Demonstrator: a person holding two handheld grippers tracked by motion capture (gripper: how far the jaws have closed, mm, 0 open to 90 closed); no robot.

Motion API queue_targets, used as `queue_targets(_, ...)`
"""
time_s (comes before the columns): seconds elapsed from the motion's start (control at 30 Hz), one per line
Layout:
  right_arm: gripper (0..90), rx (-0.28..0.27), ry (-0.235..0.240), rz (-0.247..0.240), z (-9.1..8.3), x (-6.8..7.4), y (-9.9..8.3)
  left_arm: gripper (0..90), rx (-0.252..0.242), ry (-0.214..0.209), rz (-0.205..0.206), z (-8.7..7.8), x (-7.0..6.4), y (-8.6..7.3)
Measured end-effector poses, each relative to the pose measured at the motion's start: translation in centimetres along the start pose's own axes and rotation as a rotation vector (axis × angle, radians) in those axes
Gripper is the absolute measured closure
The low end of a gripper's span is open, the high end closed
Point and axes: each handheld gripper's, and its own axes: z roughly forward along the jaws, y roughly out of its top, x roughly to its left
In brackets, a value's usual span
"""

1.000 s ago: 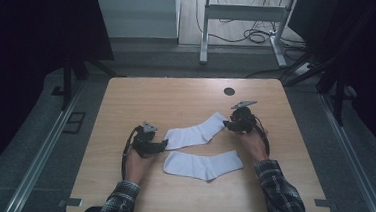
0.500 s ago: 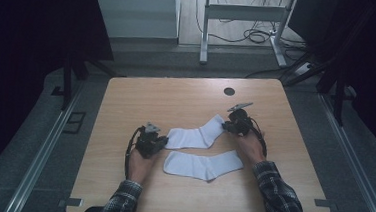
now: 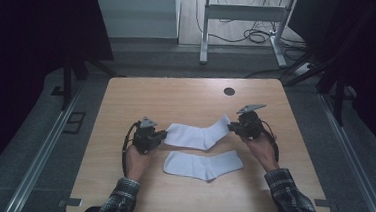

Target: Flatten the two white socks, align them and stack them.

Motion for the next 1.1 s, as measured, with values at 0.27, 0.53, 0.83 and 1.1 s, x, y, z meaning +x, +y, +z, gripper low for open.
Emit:
queue_targets(0.27, 79.2, -0.026, 0.021, -0.025, -3.8, 1.4, -1.1, 85.5, 0.004, -0.030, 0.059, -2.1, -1.7, 0.2)
queue_targets(0.53, 79.1, -0.044, 0.081, -0.014, -6.6, 3.1, -3.3, 85.3, 0.031, -0.053, 0.107, -4.2, -3.5, -0.9)
queue_targets(0.83, 79.0, -0.004, 0.130, -0.017, -7.0, 5.2, -6.0, 85.1, 0.089, -0.043, 0.150, -4.5, -4.7, -2.8)
queue_targets(1.1, 71.3, 0.118, 0.097, -0.029, -4.8, 5.4, -8.3, 78.1, 0.202, 0.011, 0.221, -2.2, -5.9, -4.0)
